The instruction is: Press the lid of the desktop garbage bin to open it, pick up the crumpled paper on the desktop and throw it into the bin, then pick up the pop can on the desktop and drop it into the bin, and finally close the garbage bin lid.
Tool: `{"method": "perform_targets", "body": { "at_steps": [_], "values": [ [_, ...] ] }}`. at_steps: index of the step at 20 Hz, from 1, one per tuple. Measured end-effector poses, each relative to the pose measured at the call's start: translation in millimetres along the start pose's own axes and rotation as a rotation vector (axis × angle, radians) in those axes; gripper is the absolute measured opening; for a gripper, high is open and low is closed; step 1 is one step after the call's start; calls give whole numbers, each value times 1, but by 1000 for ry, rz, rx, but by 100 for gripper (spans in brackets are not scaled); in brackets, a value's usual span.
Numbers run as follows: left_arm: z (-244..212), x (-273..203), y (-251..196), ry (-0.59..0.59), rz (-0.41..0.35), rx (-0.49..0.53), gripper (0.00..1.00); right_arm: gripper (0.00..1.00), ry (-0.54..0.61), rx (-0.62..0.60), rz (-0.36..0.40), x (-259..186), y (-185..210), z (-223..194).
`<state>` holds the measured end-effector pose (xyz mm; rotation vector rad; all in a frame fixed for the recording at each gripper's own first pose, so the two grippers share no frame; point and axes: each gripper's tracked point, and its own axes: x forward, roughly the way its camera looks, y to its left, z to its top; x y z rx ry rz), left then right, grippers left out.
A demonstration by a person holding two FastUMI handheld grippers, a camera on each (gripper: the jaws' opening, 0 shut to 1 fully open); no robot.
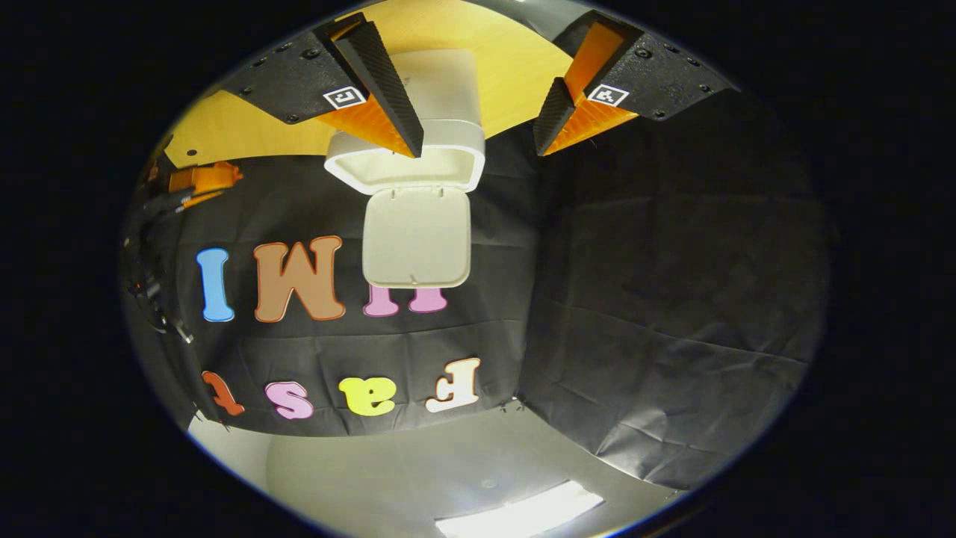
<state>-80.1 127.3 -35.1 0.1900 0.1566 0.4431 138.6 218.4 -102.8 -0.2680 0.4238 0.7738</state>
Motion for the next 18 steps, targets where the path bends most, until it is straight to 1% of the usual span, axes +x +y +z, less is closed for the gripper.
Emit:
{"method": "perform_targets", "body": {
  "at_steps": [2, 3, 4, 5, 6, 7, 8, 9, 10, 12, 13, 14, 16, 17, 18],
  "values": [
    [1, -7, 20, -6, 54, -5, 92, 24, -51, -20, 76, 27, 33, 36],
    [3, -10, 30, -7, 79, -5, 92, 24, -60, -32, 96, 40, 44, 45],
    [2, -14, 38, -7, 100, -4, 92, 29, -65, -36, 118, 52, 56, 51],
    [3, -17, 46, -6, 122, -1, 92, 29, -64, -32, 142, 65, 67, 56],
    [3, -20, 54, -4, 144, 3, 92, 24, -61, -24, 166, 77, 80, 60],
    [4, -24, 61, -5, 164, 6, 92, 29, -49, -23, 180, 88, 90, 60],
    [4, -28, 68, -5, 183, 9, 92, 24, -32, -28, 182, 99, 94, 57],
    [5, -30, 73, -4, 198, 11, 92, 24, -12, -33, 177, 108, 94, 53],
    [5, -33, 75, -3, 209, 11, 92, 31, 8, -30, 173, 118, 94, 49],
    [6, -35, 77, -3, 219, 13, 92, 34, 44, 5, 187, 129, 96, 41],
    [5, -34, 76, -3, 218, 14, 92, 38, 54, 25, 191, 132, 92, 41],
    [6, -34, 74, -4, 213, 15, 92, 45, 59, 38, 187, 128, 89, 39],
    [6, -29, 63, -7, 185, 12, 92, 67, 50, 56, 184, 126, 83, 40],
    [7, -25, 55, -8, 165, 9, 92, 74, 40, 67, 182, 125, 80, 42],
    [9, -20, 46, -11, 140, 6, 92, 88, 32, 80, 182, 120, 76, 45]
  ]
}}
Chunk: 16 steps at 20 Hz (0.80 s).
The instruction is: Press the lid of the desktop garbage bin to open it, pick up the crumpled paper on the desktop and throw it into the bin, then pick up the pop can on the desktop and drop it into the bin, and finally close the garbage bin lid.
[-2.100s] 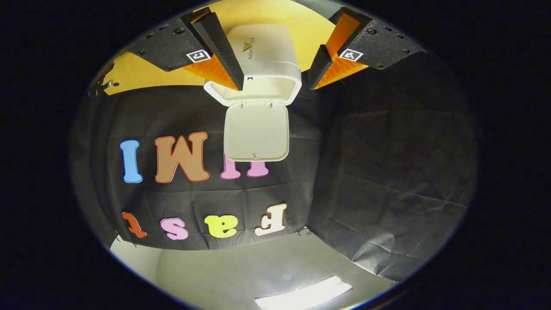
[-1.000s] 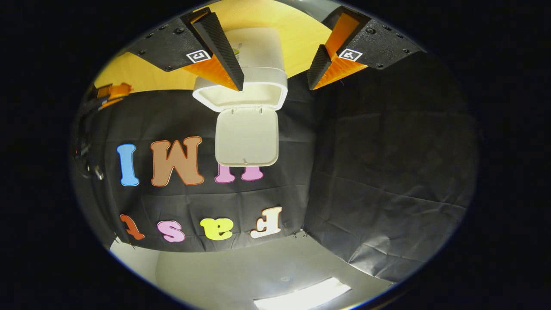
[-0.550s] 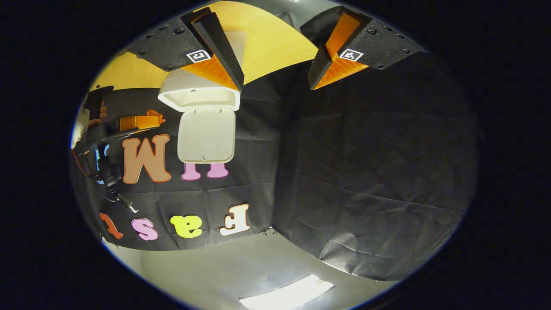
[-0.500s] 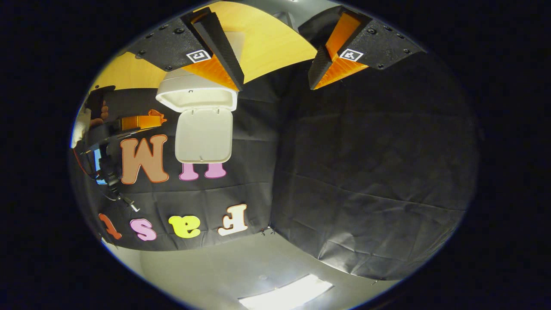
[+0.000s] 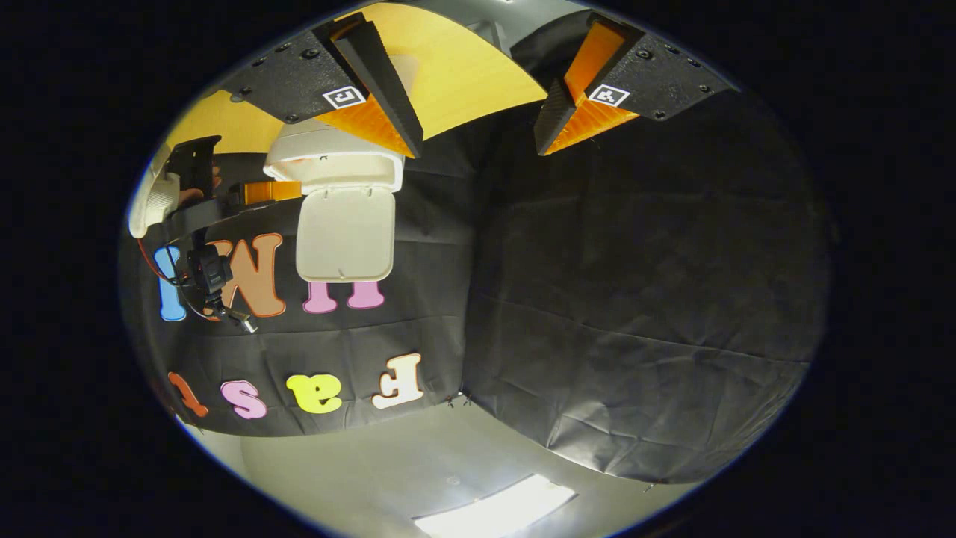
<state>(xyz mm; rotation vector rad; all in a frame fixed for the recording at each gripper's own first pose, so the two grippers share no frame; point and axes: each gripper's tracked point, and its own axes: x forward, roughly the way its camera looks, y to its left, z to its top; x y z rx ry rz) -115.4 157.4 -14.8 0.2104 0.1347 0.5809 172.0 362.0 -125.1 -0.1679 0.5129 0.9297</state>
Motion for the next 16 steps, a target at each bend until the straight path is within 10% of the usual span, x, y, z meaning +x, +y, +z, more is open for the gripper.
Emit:
{"method": "perform_targets", "body": {
  "at_steps": [6, 16],
  "values": [
    [0, 7, -97, -12, -278, -33, 92, 96, -68, 87, -146, -59, -66, 8],
    [-66, -28, -266, 98, -815, -17, 92, 95, -53, 283, -604, -239, -173, -76]
  ]
}}
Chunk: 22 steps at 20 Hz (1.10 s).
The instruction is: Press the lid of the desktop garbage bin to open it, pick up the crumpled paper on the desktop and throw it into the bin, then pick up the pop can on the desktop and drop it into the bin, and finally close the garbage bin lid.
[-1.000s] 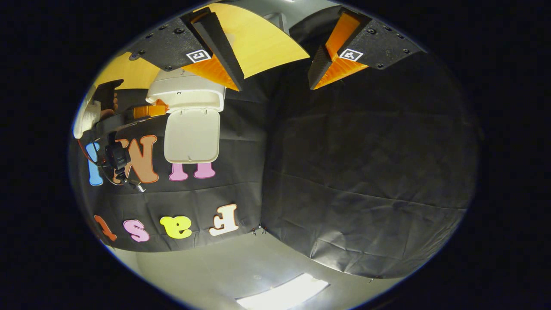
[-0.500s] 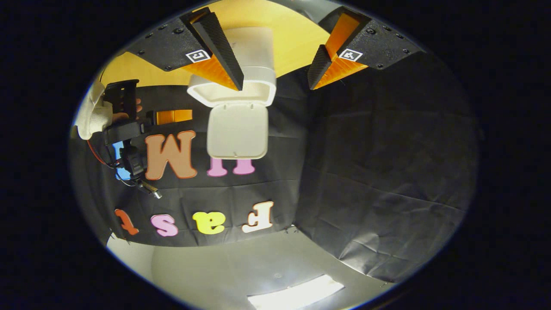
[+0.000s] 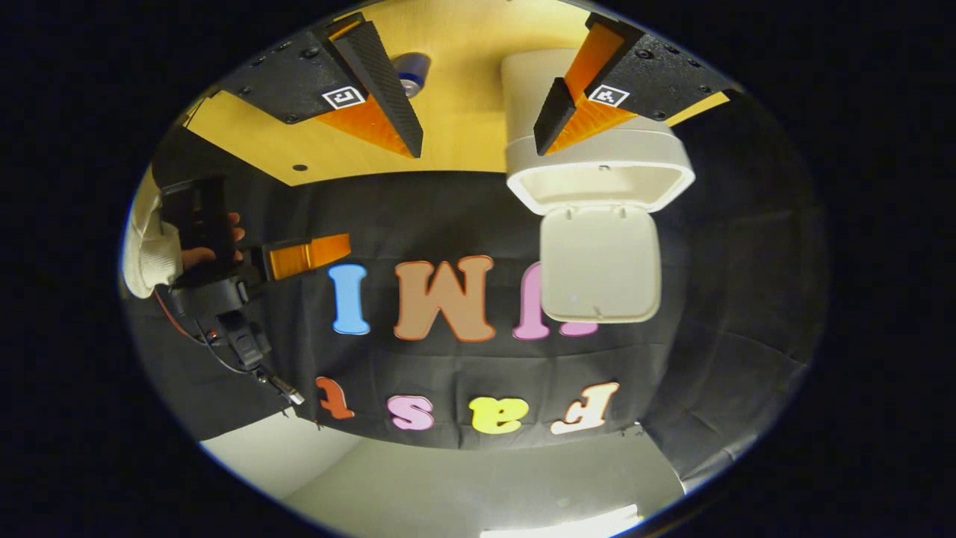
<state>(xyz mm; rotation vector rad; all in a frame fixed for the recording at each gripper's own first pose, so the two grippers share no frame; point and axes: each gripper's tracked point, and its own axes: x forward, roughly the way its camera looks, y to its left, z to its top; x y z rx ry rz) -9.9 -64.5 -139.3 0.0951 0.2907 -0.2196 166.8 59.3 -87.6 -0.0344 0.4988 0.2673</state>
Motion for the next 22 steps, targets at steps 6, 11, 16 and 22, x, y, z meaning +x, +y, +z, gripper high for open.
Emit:
{"method": "perform_targets", "body": {
  "at_steps": [6, 11, 16, 22],
  "values": [
    [-67, 48, -51, 79, -160, 57, 93, 95, 27, 97, -236, -69, -74, -39],
    [-119, 74, -71, 161, -209, 60, 91, 95, 38, 193, -329, -98, -91, -68],
    [-169, 87, -75, 221, -210, 141, 91, 95, 52, 211, -385, -113, -103, -84],
    [-197, 88, -78, 296, -212, 143, 82, 95, 44, 214, -397, -114, -110, -82]
  ]
}}
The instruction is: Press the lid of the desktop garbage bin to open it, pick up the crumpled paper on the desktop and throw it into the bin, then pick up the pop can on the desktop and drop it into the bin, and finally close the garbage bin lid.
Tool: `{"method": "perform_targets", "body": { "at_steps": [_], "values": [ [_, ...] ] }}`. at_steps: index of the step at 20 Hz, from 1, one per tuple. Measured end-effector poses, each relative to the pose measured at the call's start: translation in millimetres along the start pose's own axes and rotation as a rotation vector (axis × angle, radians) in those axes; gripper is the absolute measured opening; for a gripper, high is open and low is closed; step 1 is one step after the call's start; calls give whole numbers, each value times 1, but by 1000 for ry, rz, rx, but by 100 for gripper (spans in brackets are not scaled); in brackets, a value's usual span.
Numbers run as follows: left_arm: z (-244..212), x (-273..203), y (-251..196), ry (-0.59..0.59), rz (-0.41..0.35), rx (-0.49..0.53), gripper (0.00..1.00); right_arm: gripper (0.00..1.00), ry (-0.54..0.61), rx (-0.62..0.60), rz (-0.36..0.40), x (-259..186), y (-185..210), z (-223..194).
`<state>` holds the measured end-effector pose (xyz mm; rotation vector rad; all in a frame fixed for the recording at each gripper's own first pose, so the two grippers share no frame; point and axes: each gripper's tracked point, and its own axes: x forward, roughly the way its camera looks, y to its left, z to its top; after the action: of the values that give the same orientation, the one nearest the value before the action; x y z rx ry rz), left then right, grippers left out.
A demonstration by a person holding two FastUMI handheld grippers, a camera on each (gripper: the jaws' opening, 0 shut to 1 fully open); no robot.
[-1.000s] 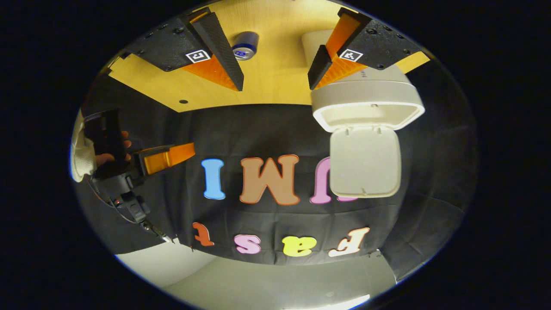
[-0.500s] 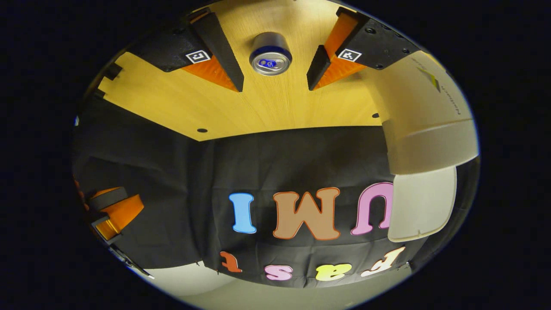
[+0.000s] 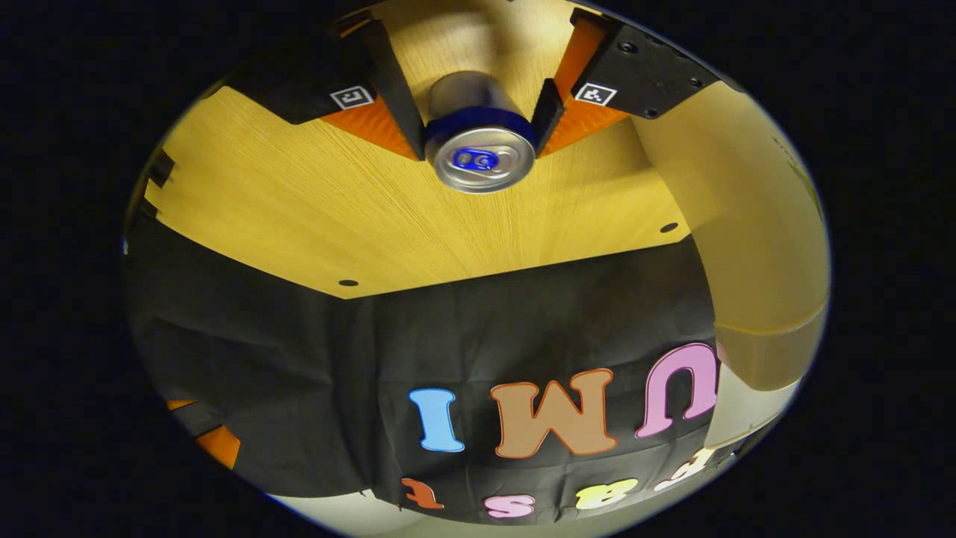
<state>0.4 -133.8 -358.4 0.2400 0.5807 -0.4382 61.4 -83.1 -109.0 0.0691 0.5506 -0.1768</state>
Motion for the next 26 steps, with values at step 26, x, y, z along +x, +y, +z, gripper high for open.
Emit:
{"method": "perform_targets", "body": {
  "at_steps": [26],
  "values": [
    [283, -108, 188, -327, 269, -112, 77, 95, 111, -28, 34, -10, -38, -78]
  ]
}}
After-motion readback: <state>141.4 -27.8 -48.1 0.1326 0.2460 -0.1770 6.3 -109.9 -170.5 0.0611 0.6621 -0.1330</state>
